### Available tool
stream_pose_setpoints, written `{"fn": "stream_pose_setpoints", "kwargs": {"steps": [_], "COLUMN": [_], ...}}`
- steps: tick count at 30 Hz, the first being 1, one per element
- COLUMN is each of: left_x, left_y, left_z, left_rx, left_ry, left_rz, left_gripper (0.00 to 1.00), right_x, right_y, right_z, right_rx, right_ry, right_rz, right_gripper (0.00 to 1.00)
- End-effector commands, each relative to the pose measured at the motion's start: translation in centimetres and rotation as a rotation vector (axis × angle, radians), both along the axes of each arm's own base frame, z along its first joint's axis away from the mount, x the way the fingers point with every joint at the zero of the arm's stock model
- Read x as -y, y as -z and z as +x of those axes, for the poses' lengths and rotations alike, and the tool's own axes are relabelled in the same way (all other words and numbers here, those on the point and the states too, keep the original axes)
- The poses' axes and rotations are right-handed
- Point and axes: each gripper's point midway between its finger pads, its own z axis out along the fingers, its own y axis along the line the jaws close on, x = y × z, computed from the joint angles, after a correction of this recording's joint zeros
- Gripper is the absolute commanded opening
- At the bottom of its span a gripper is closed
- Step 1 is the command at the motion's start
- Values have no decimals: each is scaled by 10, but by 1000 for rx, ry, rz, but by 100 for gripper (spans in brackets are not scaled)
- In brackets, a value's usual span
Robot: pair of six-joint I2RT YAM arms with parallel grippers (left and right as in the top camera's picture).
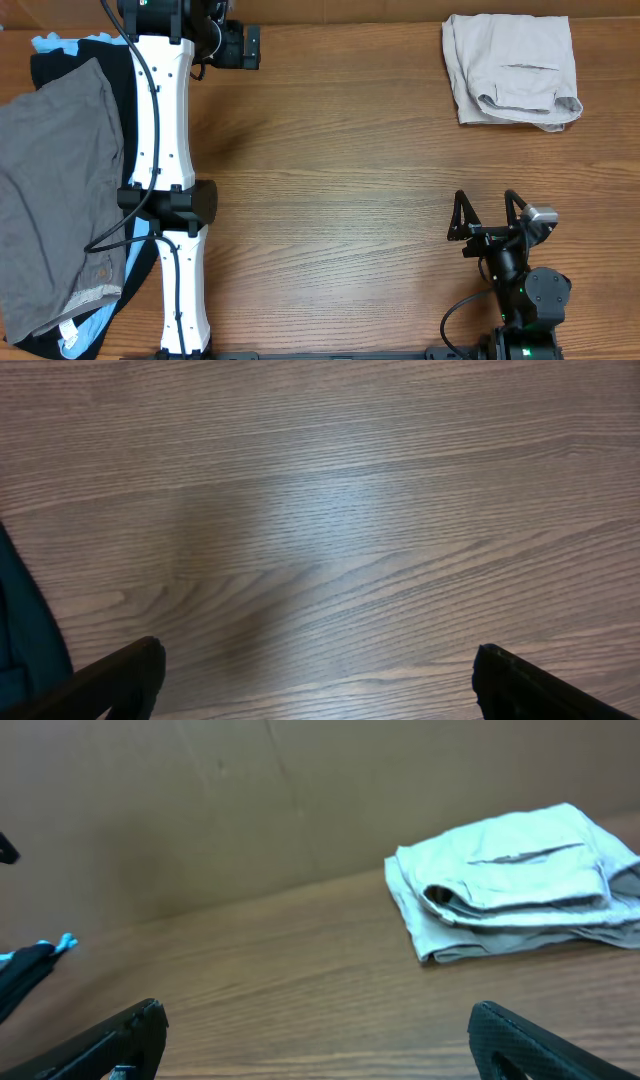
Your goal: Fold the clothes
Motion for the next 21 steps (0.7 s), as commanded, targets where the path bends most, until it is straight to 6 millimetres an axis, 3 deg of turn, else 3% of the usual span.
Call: {"fn": "stream_pose_setpoints", "kwargs": {"steps": [1, 12, 21], "left_x": [2, 2, 2], "left_y": [-16, -16, -16], "left_z": [-3, -3, -3], "left_rx": [38, 38, 38], "left_ry": [1, 2, 1], "left_rz": [0, 0, 0], "left_gripper": [100, 100, 100], "right_x": [3, 3, 3], "right_y": [11, 39, 13], "right_z": [-1, -10, -14], "right_rx": [-11, -89, 24], "right_ry": [22, 22, 22], "right_rz": [-5, -4, -6], "right_gripper": [100, 100, 100]}}
